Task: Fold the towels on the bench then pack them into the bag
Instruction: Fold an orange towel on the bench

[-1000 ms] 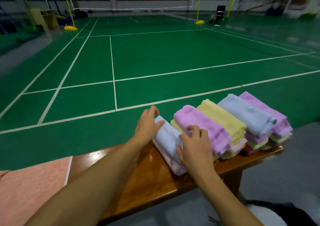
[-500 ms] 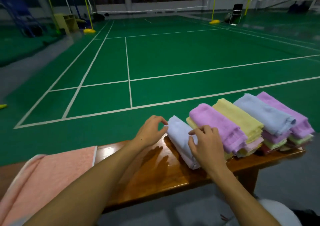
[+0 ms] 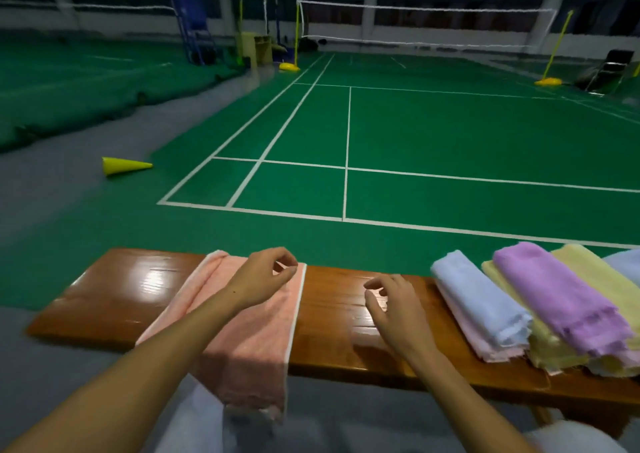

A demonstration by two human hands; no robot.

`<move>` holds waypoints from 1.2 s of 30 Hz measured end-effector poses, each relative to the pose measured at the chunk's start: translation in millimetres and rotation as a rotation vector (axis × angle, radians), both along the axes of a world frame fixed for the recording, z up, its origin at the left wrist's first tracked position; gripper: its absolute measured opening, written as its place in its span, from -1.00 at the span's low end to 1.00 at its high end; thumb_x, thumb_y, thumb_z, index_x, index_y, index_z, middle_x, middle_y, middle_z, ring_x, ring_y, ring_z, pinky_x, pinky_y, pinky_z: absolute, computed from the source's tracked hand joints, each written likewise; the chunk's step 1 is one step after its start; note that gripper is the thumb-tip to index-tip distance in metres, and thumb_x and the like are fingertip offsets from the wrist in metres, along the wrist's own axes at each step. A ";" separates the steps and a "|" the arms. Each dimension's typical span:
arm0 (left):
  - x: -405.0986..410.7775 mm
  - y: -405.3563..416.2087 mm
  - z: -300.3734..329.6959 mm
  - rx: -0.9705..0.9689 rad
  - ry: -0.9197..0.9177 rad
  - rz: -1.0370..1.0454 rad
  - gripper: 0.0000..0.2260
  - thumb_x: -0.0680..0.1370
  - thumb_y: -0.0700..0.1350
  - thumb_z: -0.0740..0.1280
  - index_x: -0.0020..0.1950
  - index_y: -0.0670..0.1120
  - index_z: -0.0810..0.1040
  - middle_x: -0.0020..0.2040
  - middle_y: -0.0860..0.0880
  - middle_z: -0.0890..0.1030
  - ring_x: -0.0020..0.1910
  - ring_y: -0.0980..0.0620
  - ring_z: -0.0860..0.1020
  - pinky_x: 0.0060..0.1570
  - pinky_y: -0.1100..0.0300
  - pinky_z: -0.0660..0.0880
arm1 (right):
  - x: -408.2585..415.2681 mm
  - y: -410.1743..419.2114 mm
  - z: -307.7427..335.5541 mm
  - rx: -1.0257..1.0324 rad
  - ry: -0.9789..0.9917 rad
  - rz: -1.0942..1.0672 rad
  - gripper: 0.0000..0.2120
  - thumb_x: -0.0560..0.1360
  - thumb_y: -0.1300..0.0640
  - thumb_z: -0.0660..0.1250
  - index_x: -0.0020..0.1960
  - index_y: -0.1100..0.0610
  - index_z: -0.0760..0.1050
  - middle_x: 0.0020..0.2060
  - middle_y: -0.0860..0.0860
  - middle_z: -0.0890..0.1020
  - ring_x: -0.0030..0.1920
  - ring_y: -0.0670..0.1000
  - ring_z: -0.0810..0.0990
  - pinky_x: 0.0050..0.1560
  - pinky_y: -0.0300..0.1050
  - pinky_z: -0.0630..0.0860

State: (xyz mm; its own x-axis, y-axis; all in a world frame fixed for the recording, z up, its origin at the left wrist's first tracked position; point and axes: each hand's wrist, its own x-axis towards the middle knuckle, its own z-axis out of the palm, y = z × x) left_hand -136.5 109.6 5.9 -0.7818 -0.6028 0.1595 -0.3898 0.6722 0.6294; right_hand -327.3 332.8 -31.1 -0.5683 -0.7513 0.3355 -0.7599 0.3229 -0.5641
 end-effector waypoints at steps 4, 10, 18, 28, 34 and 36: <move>60.2 -42.1 -7.6 -0.023 -0.049 0.123 -0.97 0.61 -0.08 0.42 0.02 0.04 0.66 -0.03 0.16 0.68 -0.09 0.18 0.64 -0.02 0.19 0.58 | 34.6 -54.1 -13.6 0.102 -0.049 0.076 -0.85 0.62 -0.02 0.31 0.15 -0.04 0.58 0.08 -0.12 0.60 0.09 -0.09 0.55 0.12 0.00 0.57; 122.4 -91.8 -29.3 -0.029 -0.207 0.399 -0.93 0.53 -0.08 0.46 -0.14 0.07 0.65 -0.13 0.16 0.69 -0.15 0.11 0.64 -0.08 0.18 0.58 | 75.3 -109.5 -27.9 0.258 -0.297 -0.080 -0.79 0.54 -0.01 0.35 -0.06 0.16 0.52 -0.18 0.06 0.68 -0.16 0.14 0.66 -0.17 0.02 0.58; 125.8 -111.2 -53.6 0.080 -0.299 0.505 -0.70 0.39 -0.01 0.50 0.07 0.06 0.52 -0.05 0.07 0.66 -0.08 -0.03 0.61 -0.07 0.02 0.57 | 100.5 -158.6 -34.5 0.363 -0.413 -0.094 -0.61 0.43 0.07 0.45 0.13 0.19 0.38 0.00 0.13 0.66 0.02 0.21 0.68 -0.16 -0.05 0.48; 66.3 -76.3 -27.9 0.164 -0.061 0.407 -0.73 0.57 -0.20 0.44 0.23 -0.02 0.53 -0.05 -0.15 0.62 -0.16 -0.07 0.57 -0.23 0.12 0.48 | 27.2 -109.4 -24.7 -0.043 -0.872 -0.129 -0.74 0.54 0.27 0.36 0.23 0.24 0.53 -0.19 0.14 0.67 -0.35 -0.02 0.61 -0.43 -0.20 0.51; 10.9 -47.4 -40.9 0.453 0.081 0.393 -0.79 0.52 -0.29 0.52 0.02 -0.06 0.58 -0.17 -0.13 0.63 -0.15 -0.14 0.60 -0.14 0.00 0.57 | -50.6 -10.3 -14.4 -0.081 -0.706 -0.275 -0.77 0.52 0.08 0.40 0.17 0.00 0.61 0.01 -0.02 0.68 0.02 -0.01 0.67 -0.02 -0.05 0.65; -3.7 -40.6 -55.6 0.501 0.074 0.395 -0.81 0.51 -0.25 0.54 -0.03 -0.03 0.59 -0.07 -0.26 0.68 -0.13 -0.19 0.62 -0.07 -0.11 0.59 | -70.7 19.4 -18.4 -0.032 -0.718 -0.303 -0.74 0.50 0.09 0.48 0.18 0.03 0.60 0.04 -0.01 0.66 0.07 0.05 0.65 -0.07 -0.12 0.56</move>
